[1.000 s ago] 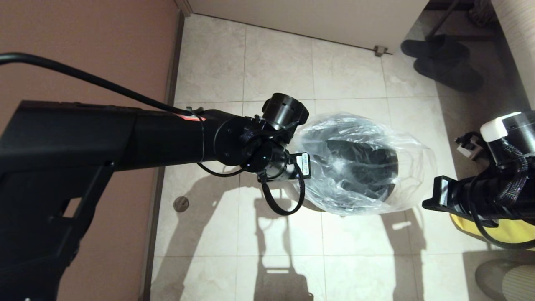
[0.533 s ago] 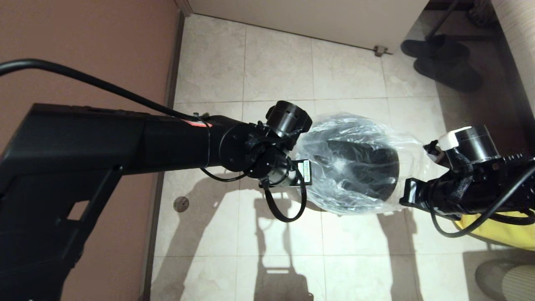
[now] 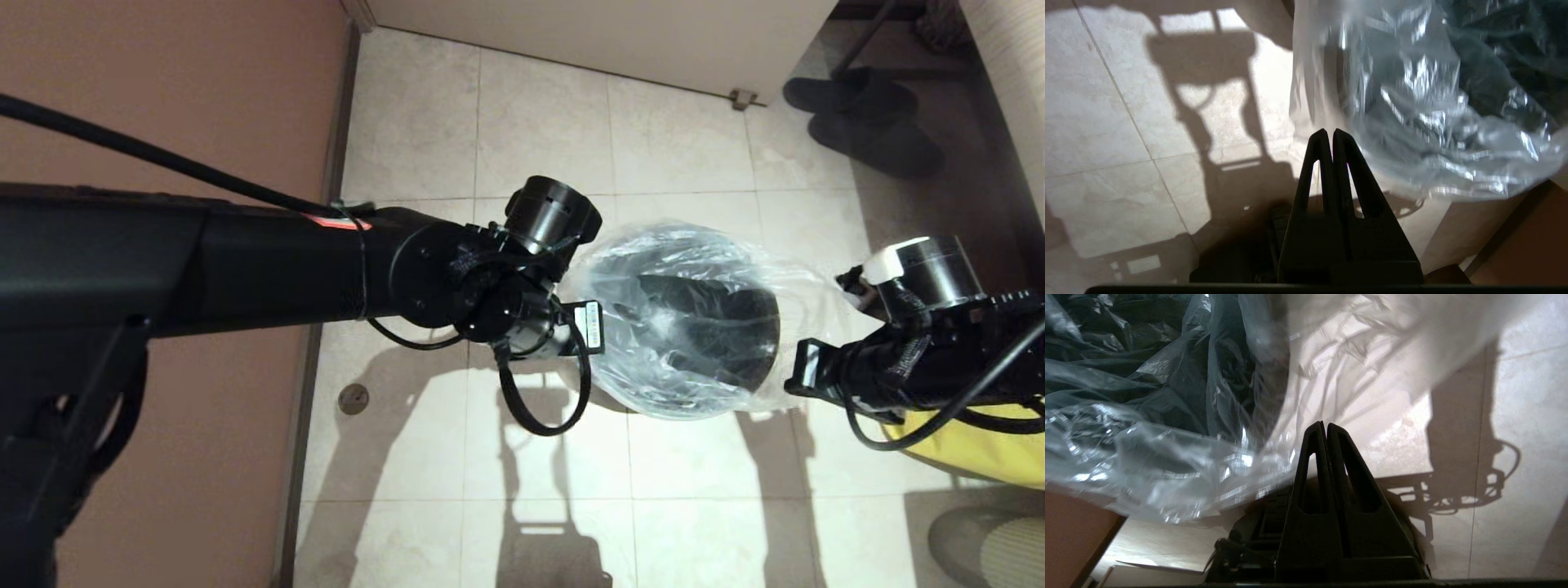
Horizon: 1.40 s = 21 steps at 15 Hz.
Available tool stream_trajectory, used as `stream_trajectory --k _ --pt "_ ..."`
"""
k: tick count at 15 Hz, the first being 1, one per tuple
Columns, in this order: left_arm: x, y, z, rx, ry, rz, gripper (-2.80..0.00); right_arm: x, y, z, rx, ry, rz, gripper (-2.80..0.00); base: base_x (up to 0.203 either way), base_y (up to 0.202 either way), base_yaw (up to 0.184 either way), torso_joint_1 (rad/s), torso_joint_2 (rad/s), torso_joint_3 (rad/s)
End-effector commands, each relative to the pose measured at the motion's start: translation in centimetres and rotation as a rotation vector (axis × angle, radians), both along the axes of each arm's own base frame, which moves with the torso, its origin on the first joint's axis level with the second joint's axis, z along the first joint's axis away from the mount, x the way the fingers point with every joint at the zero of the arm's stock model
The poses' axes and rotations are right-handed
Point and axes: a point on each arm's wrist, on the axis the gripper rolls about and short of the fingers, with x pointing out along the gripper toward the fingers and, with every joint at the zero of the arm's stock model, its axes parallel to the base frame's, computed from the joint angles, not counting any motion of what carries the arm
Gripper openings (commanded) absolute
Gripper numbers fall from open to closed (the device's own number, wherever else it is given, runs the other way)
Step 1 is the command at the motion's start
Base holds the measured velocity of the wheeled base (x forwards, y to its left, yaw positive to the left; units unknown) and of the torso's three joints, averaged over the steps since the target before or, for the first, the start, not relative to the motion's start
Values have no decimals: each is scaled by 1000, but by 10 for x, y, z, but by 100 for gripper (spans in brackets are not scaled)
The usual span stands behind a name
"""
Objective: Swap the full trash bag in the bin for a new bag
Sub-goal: Put the new garbage bag on the trash can
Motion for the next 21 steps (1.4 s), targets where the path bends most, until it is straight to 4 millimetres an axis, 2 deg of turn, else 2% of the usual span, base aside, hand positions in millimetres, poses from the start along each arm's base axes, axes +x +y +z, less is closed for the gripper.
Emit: stream_trajectory --k 1,2,4,6,7,8,10,13,17,21 --pt "-16 9 7 -6 8 -1 -280 -22 -10 14 2 26 -26 -280 0 0 0 0 0 0" --pt "-23 14 2 -1 35 9 -280 -25 -18 16 10 39 -67 -280 0 0 0 0 0 0" --pt "-29 24 4 -78 63 84 -280 -32 -29 24 75 31 -161 -280 0 0 0 0 0 0" --pt "-27 30 -4 -176 103 196 -280 -39 -33 17 172 112 -281 -280 0 0 0 0 0 0" --pt "-22 33 -6 -218 89 224 -280 -41 -34 10 183 143 -289 -280 0 0 0 0 0 0" --pt "-17 38 -10 -242 77 245 0 -40 -33 9 214 137 -274 0 0 0 0 0 0 0" --pt "-14 43 -18 -242 81 264 0 -36 -32 6 266 151 -278 0 0 0 0 0 0 0" --pt "-5 40 -28 -294 36 271 0 -37 -31 -3 327 201 -256 0 0 0 0 0 0 0" --pt "7 32 -34 -339 -12 266 0 -25 -29 -18 402 157 -252 0 0 0 0 0 0 0" --pt "17 30 -40 -345 -40 264 0 -10 -27 -35 433 190 -247 0 0 0 0 0 0 0"
